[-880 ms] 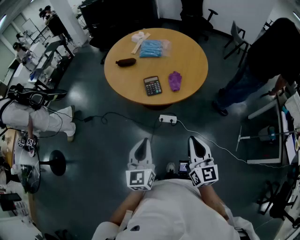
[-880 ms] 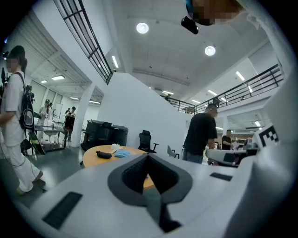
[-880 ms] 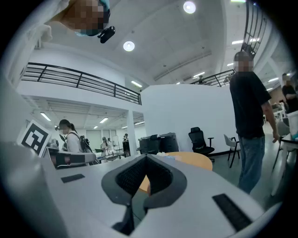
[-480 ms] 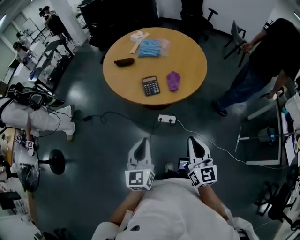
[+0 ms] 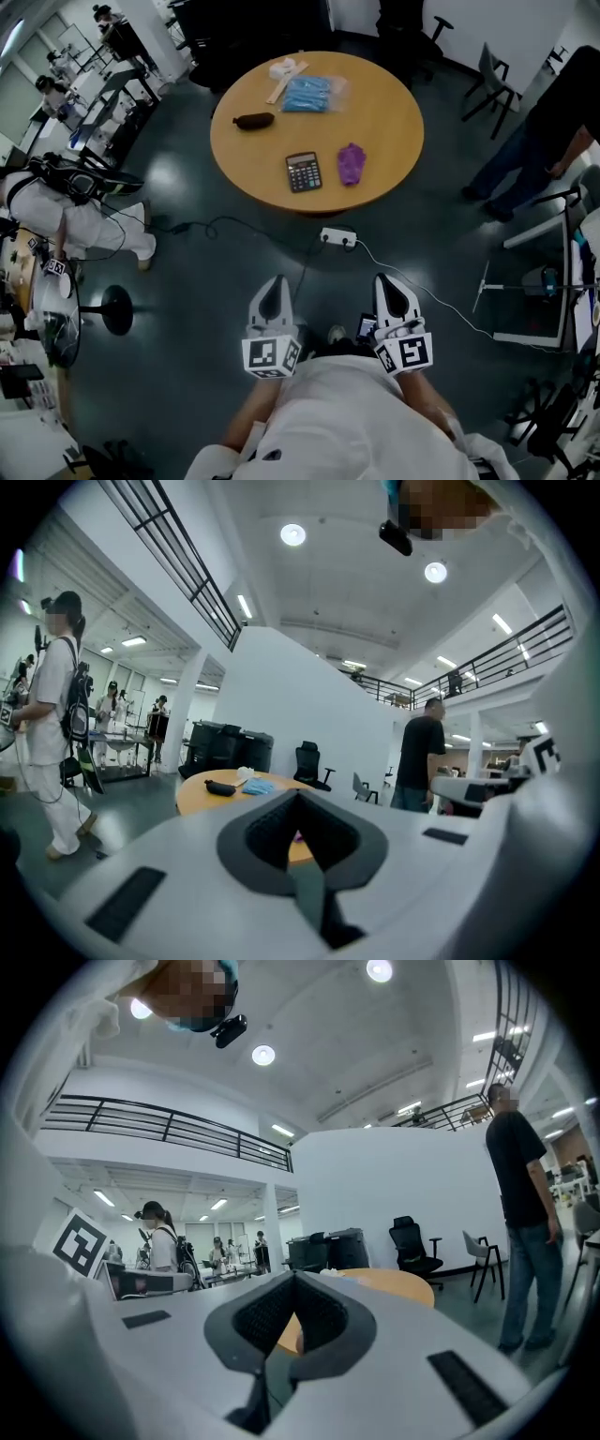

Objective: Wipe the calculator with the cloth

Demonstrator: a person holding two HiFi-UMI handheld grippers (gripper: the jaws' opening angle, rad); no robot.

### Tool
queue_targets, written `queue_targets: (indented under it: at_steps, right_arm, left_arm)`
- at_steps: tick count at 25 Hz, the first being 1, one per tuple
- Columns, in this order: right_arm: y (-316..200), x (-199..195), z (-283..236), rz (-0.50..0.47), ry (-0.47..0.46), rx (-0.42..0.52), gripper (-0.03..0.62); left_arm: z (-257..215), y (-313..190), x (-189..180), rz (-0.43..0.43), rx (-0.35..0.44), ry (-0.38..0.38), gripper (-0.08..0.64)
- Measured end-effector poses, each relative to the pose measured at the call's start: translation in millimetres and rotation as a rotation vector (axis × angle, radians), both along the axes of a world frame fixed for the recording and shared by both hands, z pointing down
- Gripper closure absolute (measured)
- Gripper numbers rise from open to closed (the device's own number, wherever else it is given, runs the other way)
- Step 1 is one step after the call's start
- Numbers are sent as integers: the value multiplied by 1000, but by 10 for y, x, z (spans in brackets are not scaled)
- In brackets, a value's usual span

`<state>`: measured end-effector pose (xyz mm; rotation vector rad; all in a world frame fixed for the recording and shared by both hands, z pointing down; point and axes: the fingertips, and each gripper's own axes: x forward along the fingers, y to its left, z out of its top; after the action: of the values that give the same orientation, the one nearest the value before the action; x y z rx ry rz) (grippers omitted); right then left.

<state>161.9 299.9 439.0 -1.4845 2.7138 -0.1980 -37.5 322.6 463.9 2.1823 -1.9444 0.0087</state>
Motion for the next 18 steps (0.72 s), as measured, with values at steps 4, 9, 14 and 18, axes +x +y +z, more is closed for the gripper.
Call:
queue_targets:
  at_steps: [4,9,14,18]
  right_arm:
    - [-218,-20,65,-4,-17,-38,577]
    - [-741,-90,185,25,-16,-49,577]
    - [-1429,-276,246,68,-14,-65,577]
    - [-2022,-429,221,105,-12,-68,577]
  left_arm:
    - [56,-165,-144,-19,-27,7,552]
    - [285,-782,-288,-6,-74,43,552]
    - [365,-1616,-556,68,-78,56,552]
    - [369,-2220,-806,119,-81,62,554]
